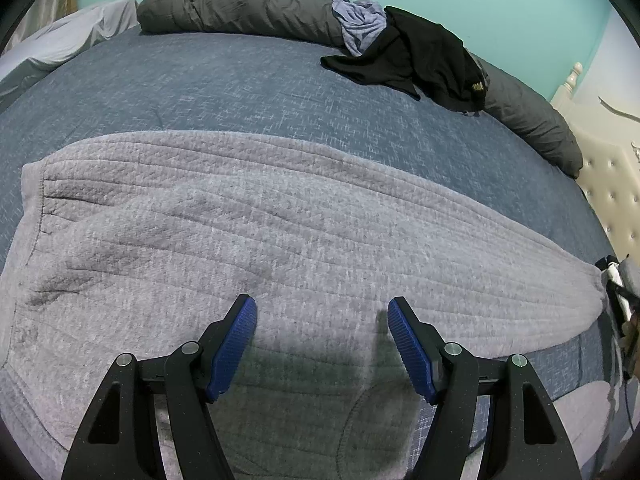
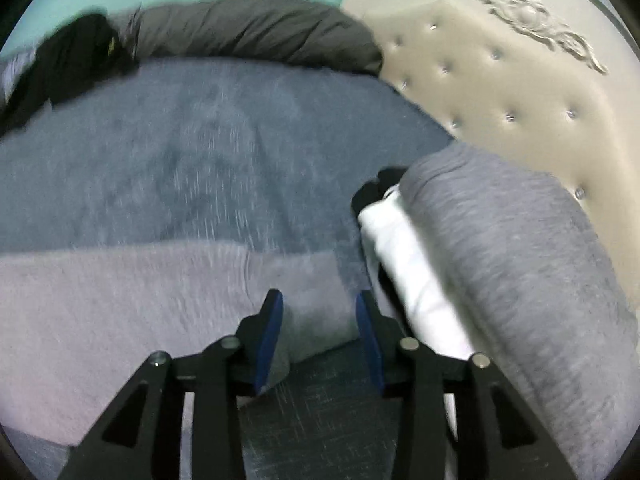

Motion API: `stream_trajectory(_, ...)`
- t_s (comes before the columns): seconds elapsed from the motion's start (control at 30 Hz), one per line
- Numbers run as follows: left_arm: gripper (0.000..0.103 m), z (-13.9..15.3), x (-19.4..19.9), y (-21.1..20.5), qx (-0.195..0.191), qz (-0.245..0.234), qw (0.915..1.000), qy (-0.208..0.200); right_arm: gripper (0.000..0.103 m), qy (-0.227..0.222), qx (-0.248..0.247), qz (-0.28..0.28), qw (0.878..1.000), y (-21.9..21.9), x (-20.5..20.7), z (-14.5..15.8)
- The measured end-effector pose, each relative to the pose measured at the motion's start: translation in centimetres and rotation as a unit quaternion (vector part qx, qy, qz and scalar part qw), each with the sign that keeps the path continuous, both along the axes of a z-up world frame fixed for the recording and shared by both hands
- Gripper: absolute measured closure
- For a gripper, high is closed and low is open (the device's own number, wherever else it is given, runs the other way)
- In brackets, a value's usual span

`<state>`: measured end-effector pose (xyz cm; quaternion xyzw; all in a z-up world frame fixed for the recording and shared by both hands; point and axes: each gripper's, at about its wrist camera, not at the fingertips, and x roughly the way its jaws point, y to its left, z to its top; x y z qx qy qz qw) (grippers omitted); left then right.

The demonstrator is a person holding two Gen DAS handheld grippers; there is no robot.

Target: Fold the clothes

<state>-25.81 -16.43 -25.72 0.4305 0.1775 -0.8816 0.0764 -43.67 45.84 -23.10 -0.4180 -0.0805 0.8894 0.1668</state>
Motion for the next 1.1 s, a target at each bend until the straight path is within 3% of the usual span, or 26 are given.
stream_trajectory(0.03, 0.031, 0.0, 0.0, 0.1, -0.001, -0.001, 1.0, 0.0, 0.065, 0.018, -0.009, -0.005, 1.0, 0.4, 0.2, 0.7)
stream_trajectory(0.17, 0.031, -0.1, -0.1, 0.4, -0.004, -0.005, 1.0, -0.001, 0.066, 0.02, -0.064, 0.033, 0.997, -0.2, -0.2, 1.1)
stream_trajectory(0.27, 0.031, -0.1, -0.1, 0.5, -0.005, -0.005, 1.0, -0.001, 0.088, -0.001, -0.086, 0.052, 0.995, -1.3, -0.6, -0.7)
stream_trajectory(0.33, 0.031, -0.1, 0.0, 0.4, -0.005, -0.004, 1.0, -0.002, 0.092, -0.028, -0.109, 0.043, 0.993, -0.6, -1.8, -2.5)
stream_trajectory(0.53, 0.031, -0.2, 0.0, 0.4, -0.008, -0.005, 0.9999, -0.005, 0.093, -0.08, -0.139, 0.03, 0.987, -0.5, -2.7, -6.7)
stream_trajectory(0.7, 0.031, -0.4, -0.1, 0.6, -0.006, -0.01, 0.9999, -0.009, 0.094, -0.089, -0.123, 0.035, 0.988, -0.9, -3.4, -7.0)
stream_trajectory(0.9, 0.031, 0.8, 0.6, 1.2, -0.011, -0.022, 0.9997, -0.002, 0.093, -0.057, -0.162, 0.063, 0.983, -0.7, -0.5, -2.5)
stream_trajectory(1.1, 0.031, 2.7, 3.7, 2.7, -0.009, -0.044, 0.999, 0.006, 0.091, -0.043, -0.185, 0.141, 0.972, -1.0, 7.4, 3.0)
